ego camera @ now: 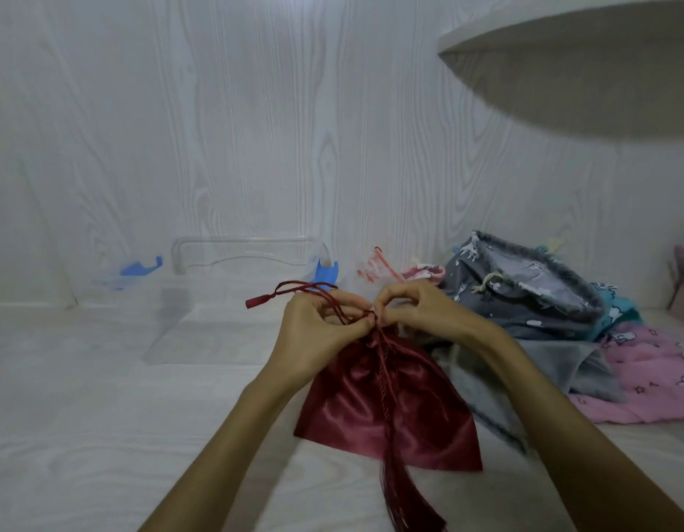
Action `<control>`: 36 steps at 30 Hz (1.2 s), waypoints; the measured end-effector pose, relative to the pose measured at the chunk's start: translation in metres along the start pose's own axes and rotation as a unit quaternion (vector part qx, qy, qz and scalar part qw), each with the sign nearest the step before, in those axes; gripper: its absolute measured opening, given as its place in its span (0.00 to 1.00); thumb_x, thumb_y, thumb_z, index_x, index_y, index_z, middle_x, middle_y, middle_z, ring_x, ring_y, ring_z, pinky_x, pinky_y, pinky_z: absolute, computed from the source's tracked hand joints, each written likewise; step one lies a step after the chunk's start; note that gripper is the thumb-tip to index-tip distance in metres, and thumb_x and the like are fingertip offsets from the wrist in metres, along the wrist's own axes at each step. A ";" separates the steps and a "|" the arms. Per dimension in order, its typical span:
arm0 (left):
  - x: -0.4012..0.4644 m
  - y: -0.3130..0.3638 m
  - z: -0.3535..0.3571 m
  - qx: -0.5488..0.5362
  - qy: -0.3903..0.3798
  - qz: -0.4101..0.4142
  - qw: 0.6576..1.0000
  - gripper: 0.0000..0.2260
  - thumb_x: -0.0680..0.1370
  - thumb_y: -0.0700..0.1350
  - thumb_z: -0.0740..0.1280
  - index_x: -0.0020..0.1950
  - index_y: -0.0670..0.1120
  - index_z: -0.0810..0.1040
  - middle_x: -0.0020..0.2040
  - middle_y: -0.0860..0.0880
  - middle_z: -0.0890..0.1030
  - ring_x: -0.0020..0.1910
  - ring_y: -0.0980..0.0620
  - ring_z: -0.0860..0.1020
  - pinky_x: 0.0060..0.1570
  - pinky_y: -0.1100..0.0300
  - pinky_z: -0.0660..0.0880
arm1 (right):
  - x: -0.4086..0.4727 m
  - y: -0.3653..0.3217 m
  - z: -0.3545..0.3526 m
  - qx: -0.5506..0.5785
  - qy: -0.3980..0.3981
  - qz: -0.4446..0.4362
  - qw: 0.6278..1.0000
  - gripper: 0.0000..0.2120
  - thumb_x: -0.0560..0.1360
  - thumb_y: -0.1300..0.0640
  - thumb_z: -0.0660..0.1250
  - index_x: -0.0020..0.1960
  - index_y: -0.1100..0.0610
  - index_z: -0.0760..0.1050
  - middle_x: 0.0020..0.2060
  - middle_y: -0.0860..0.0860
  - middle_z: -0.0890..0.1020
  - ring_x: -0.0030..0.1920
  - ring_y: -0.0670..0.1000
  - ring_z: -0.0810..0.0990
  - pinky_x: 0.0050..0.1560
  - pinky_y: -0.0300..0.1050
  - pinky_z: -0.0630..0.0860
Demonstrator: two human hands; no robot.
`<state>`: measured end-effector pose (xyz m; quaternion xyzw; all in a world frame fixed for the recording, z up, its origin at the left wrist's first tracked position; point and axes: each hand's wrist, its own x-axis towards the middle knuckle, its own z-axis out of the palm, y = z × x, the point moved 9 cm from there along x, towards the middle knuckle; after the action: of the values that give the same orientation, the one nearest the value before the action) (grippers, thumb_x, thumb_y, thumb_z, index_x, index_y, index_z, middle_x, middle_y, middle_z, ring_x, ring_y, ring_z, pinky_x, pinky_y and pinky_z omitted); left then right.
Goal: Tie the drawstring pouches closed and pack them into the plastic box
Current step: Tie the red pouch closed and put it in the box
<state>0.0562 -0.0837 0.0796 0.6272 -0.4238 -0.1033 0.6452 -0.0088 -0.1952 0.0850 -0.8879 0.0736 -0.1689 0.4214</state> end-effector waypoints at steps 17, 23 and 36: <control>-0.024 0.006 -0.016 0.267 0.218 0.234 0.909 0.05 0.73 0.51 0.71 0.45 0.53 0.84 0.41 0.58 0.81 0.35 0.62 0.78 0.31 0.58 0.75 | -0.003 0.019 -0.006 0.053 -0.066 0.091 0.992 0.08 0.75 0.56 0.67 0.45 0.59 0.83 0.31 0.44 0.83 0.33 0.42 0.80 0.42 0.38 0.80; -0.024 0.006 -0.015 0.255 0.215 0.257 0.907 0.04 0.72 0.49 0.74 0.46 0.53 0.85 0.40 0.57 0.81 0.33 0.61 0.76 0.30 0.61 0.75 | 0.001 0.013 0.010 0.016 -0.064 0.063 0.996 0.13 0.76 0.48 0.63 0.53 0.53 0.82 0.44 0.50 0.83 0.42 0.50 0.81 0.38 0.35 0.75; -0.026 -0.006 -0.020 0.515 0.108 0.247 0.814 0.21 0.76 0.59 0.55 0.31 0.51 0.79 0.26 0.53 0.78 0.23 0.52 0.77 0.20 0.62 0.63 | -0.025 0.031 -0.029 -0.133 0.144 0.003 0.981 0.05 0.71 0.51 0.72 0.39 0.50 0.83 0.28 0.45 0.83 0.31 0.43 0.81 0.36 0.46 0.78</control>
<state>0.0558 -0.0534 0.0665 0.7493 -0.4831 0.3612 0.2733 -0.0423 -0.2291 0.0723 -0.9024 0.1577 -0.2823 0.2846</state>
